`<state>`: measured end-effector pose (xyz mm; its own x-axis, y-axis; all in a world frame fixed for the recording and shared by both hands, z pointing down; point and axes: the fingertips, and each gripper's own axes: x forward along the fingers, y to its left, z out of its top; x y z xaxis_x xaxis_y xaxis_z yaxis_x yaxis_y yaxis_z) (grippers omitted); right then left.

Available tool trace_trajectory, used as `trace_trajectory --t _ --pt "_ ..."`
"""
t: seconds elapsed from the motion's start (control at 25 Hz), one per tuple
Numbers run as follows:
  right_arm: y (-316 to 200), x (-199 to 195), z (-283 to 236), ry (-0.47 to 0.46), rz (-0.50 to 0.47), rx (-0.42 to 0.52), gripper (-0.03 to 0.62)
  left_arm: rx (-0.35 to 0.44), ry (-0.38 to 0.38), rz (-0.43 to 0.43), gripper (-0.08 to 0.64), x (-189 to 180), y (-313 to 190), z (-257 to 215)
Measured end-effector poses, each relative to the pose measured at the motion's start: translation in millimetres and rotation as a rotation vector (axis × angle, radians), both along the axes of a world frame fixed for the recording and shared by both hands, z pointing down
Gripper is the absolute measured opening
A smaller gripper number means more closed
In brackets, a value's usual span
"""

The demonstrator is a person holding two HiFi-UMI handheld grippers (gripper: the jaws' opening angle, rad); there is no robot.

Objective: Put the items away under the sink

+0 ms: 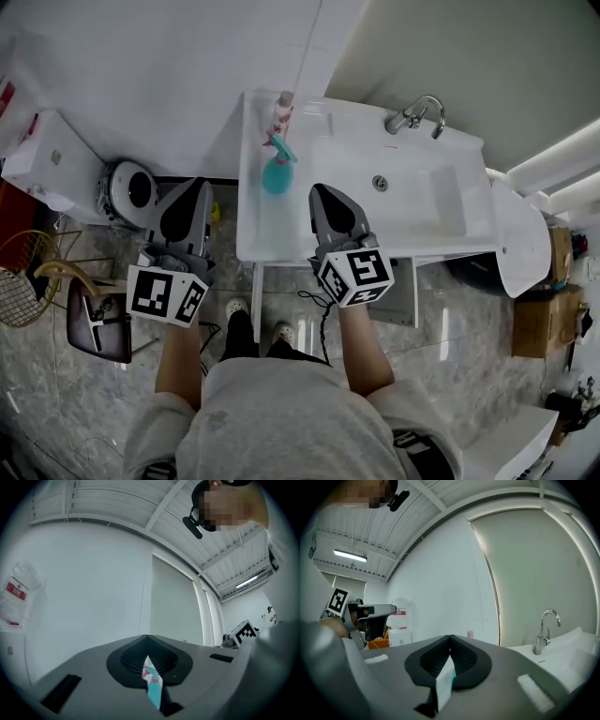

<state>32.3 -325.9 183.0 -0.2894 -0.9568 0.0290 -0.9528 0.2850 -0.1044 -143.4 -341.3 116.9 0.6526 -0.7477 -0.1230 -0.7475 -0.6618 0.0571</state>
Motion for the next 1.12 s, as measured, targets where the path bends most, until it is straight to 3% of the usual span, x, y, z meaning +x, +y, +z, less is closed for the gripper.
trace_trajectory --t 0.24,0.6,1.12 --pt "-25.8 -8.4 43.5 0.014 -0.009 -0.111 0.014 -0.026 0.006 0.02 0.008 -4.6 -16.9 13.0" --pt "-67.5 -7.4 104.7 -0.015 -0.017 -0.256 0.118 -0.05 -0.001 0.04 0.008 -7.0 -33.4 25.0" --pt "-116.2 -12.3 152.6 0.023 -0.003 -0.331 0.255 -0.093 -0.03 0.004 0.008 -32.9 -52.6 43.4"
